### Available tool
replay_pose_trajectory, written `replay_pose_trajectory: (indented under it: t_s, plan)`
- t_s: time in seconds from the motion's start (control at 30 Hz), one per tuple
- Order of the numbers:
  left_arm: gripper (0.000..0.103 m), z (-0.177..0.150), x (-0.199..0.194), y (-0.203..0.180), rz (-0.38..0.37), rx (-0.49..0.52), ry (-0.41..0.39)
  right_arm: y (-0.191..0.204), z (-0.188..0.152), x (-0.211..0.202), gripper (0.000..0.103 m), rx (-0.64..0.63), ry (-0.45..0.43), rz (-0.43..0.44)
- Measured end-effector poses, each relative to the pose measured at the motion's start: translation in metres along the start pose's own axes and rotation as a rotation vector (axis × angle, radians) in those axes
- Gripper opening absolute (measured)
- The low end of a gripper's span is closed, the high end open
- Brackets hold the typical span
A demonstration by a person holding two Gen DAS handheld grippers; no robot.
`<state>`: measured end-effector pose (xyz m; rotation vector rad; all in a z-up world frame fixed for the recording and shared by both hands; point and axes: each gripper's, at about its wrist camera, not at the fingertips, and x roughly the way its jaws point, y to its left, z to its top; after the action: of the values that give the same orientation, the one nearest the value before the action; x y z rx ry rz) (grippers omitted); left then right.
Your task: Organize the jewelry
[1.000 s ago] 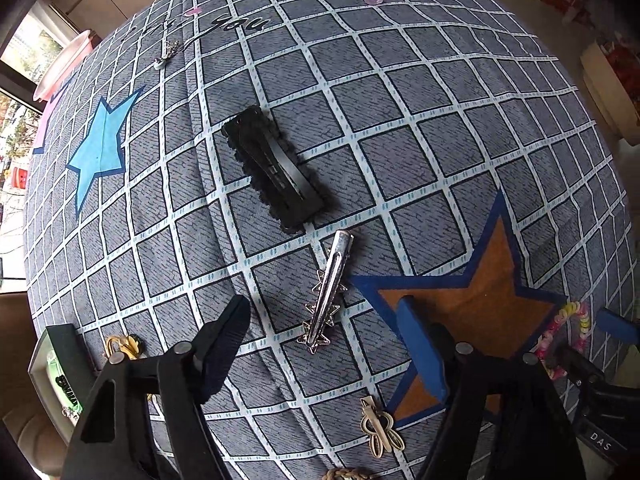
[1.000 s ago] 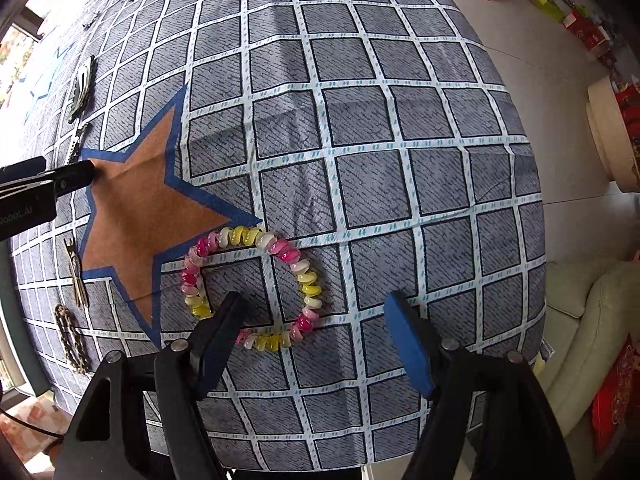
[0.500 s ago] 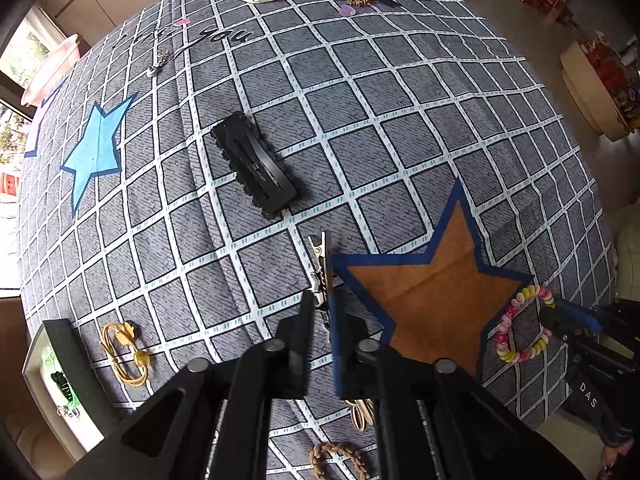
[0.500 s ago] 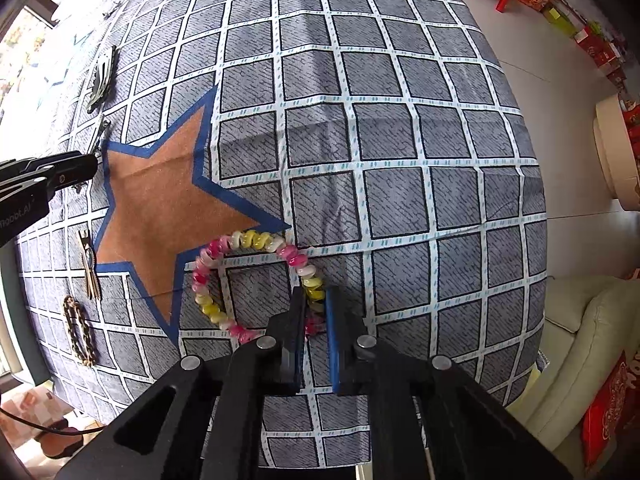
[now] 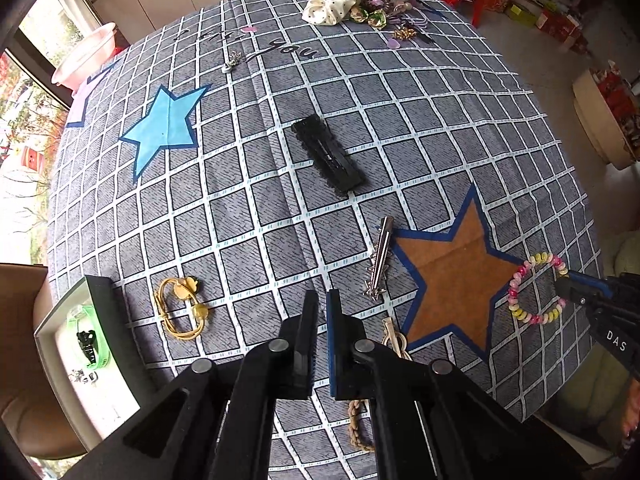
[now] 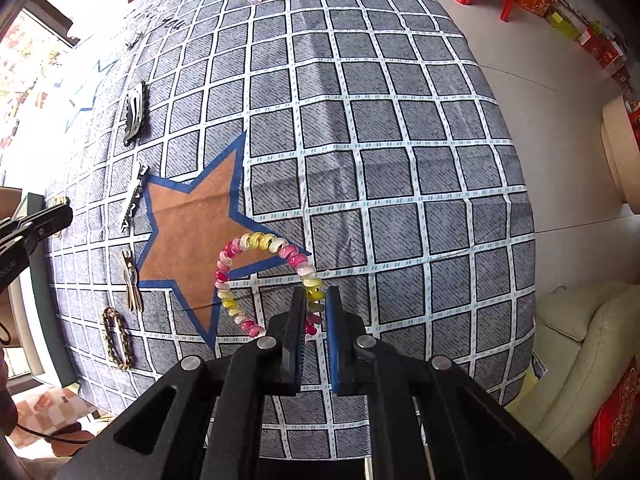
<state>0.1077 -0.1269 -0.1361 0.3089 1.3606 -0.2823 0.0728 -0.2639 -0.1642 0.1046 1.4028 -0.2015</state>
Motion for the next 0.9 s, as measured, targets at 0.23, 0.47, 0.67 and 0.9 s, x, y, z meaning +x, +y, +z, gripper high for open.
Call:
replay_pose_trajectory:
  t_s: [0.23, 0.47, 0.67, 0.9]
  plan:
    - [0.059, -0.009, -0.014, -0.002, -0.014, -0.009, -0.059, 0.006, -0.003, -0.010, 0.010, -0.007, -0.002, 0.018]
    - [0.103, 0.019, 0.009, 0.000, 0.047, 0.023, -0.065, -0.002, -0.012, -0.026, 0.010, 0.020, -0.024, 0.037]
    - [0.103, 0.033, 0.059, -0.010, 0.025, 0.063, 0.016, -0.011, -0.014, -0.032, 0.010, 0.031, -0.022, 0.041]
    - [0.094, 0.041, 0.084, -0.018, 0.017, 0.073, 0.052, -0.027, -0.029, -0.038, 0.010, 0.040, -0.022, 0.037]
